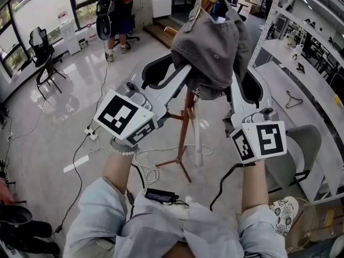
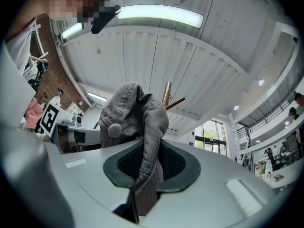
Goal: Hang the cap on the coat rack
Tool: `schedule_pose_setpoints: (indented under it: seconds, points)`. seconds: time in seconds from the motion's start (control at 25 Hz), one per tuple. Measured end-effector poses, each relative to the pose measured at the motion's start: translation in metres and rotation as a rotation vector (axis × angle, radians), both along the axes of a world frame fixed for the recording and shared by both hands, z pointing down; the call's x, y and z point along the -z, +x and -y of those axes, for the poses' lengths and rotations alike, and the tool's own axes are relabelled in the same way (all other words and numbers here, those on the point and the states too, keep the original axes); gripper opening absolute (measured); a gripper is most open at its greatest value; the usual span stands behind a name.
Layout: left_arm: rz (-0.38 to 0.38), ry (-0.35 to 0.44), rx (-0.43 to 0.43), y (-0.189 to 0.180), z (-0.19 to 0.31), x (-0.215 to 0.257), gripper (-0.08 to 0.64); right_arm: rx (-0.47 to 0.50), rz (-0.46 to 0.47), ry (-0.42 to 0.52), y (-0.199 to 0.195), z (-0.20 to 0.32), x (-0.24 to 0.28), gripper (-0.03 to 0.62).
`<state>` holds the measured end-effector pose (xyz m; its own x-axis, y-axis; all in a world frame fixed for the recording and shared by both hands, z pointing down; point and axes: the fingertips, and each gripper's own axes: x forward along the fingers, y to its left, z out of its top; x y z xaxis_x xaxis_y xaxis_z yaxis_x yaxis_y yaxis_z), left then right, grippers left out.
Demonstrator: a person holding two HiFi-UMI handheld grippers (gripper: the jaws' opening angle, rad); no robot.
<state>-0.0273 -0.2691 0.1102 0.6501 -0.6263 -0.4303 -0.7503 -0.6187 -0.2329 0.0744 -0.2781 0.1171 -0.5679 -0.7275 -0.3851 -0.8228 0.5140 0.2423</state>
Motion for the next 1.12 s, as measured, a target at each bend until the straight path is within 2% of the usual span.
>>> schedule_pose_setpoints:
  seconds: [0.68,0.88,1.12]
  points:
    - [0.007,-0.081,0.030,-0.005,0.053,-0.021,0.118,0.006,-0.003,-0.080,-0.005,0.057,-0.024,0.080]
    - [0.044,-0.101,0.064,-0.005,0.068,-0.036,0.118,-0.003,-0.014,-0.097,-0.005,0.071,-0.037,0.080]
    - [0.053,-0.118,0.064,-0.009,0.076,-0.047,0.120,0.003,-0.016,-0.120,-0.009,0.081,-0.049,0.080]
